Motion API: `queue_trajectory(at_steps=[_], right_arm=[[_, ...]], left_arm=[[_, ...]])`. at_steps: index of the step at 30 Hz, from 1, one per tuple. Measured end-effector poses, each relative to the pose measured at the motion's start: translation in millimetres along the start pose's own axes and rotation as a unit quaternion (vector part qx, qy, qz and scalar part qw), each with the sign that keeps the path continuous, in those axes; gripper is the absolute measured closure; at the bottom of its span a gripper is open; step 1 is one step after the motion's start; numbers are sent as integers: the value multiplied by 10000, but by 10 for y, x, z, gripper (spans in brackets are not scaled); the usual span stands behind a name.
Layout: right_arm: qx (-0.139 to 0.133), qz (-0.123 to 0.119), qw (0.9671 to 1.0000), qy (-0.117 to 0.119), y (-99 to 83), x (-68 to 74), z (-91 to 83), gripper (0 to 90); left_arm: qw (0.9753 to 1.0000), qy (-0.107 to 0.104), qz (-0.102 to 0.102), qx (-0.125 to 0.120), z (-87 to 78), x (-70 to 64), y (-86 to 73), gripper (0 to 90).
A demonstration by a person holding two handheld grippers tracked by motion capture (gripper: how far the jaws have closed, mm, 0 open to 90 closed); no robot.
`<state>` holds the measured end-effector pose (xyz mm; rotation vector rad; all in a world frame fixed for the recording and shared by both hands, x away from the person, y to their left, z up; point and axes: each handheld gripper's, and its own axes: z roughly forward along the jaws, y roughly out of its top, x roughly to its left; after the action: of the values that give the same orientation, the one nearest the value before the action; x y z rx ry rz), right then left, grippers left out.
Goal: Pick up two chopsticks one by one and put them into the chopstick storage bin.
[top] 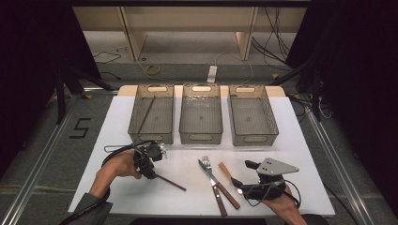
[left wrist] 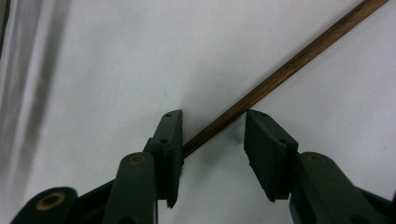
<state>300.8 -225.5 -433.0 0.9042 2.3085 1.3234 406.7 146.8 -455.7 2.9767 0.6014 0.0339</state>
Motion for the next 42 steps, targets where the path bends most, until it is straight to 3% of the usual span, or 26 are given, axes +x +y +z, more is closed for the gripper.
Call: queue_trajectory(at_steps=[14,25,35,42], right_arm=[[33,-2,10000,3,0,1,6,232],[42,-3,10000,11,-1,4,8,232],[39,-1,10000,12,-3,2,7,232],[45,-4,10000,19,-2,3,7,233]], left_arm=[[9998,-53,139,99,44,-42,9,597],[9997,-96,198,89,37,-33,-1,705],[9990,-201,387,121,36,-35,-6,820],[9990,-214,380,134,36,-37,0,839]])
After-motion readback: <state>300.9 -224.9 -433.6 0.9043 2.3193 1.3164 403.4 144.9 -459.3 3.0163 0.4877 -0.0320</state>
